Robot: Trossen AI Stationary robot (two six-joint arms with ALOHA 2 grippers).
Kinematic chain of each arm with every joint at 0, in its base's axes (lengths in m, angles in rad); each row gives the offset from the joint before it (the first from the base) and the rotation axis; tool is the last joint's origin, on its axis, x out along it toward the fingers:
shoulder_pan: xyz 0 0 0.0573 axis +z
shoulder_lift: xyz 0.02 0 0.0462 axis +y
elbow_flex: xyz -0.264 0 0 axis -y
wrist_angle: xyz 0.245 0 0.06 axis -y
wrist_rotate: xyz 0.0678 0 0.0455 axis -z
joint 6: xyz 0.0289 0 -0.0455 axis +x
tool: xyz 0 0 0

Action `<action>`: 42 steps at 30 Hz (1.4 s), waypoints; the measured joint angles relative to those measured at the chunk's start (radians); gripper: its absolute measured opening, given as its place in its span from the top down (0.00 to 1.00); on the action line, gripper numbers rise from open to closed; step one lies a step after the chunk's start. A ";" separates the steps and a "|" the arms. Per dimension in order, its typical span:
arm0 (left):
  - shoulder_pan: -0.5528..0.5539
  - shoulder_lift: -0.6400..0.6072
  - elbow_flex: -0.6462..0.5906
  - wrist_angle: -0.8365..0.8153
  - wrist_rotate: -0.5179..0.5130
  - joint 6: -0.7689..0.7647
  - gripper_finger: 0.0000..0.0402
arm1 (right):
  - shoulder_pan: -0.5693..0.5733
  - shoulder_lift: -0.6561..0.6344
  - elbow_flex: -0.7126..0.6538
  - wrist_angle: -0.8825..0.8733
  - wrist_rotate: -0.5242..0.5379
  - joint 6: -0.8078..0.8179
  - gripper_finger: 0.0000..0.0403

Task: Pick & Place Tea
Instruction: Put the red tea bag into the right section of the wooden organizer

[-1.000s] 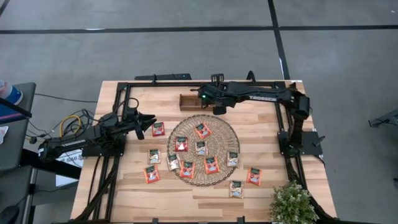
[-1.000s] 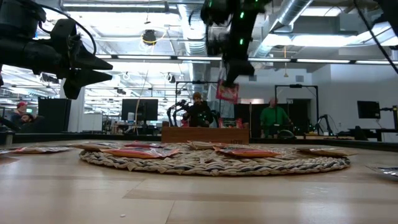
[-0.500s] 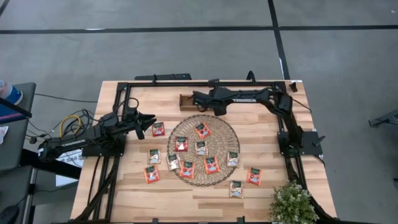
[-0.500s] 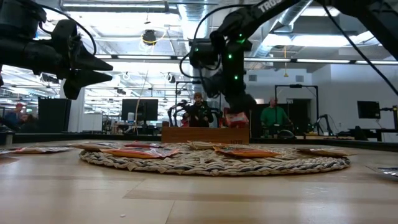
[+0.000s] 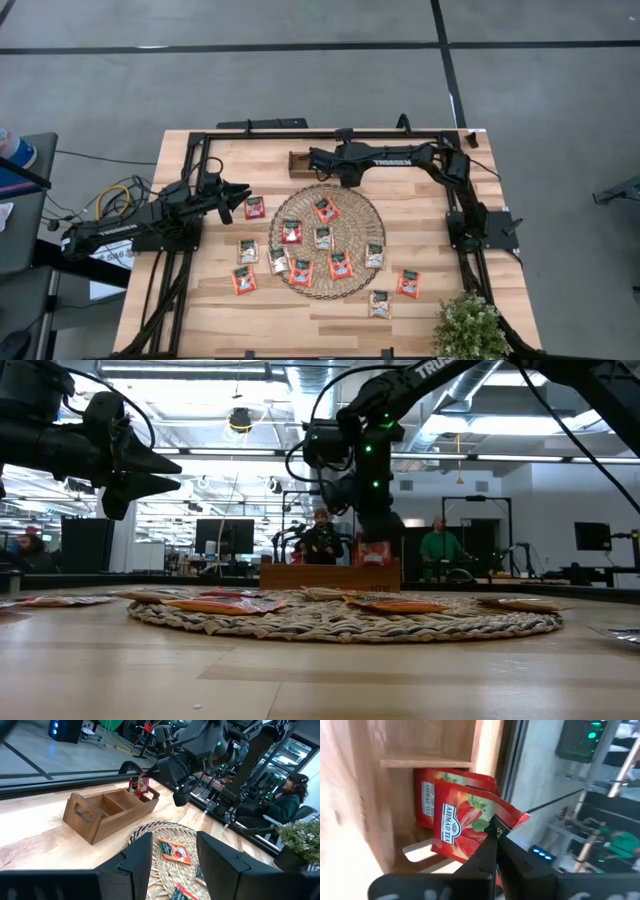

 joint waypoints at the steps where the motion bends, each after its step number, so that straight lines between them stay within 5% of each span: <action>1: 0.000 0.000 0.000 0.000 0.000 0.000 0.64 | 0.000 0.000 0.000 0.000 -0.021 0.017 1.00; 27: 0.000 0.000 0.000 0.000 0.000 -0.002 0.64 | -0.015 0.000 0.000 0.001 -0.048 0.045 0.99; 32: 0.000 0.000 0.000 0.000 0.000 -0.002 0.64 | -0.015 0.000 0.000 0.001 -0.118 0.044 0.91; 42: 0.000 0.000 0.000 0.000 0.000 -0.002 0.64 | -0.016 0.000 0.000 0.001 -0.093 0.028 0.76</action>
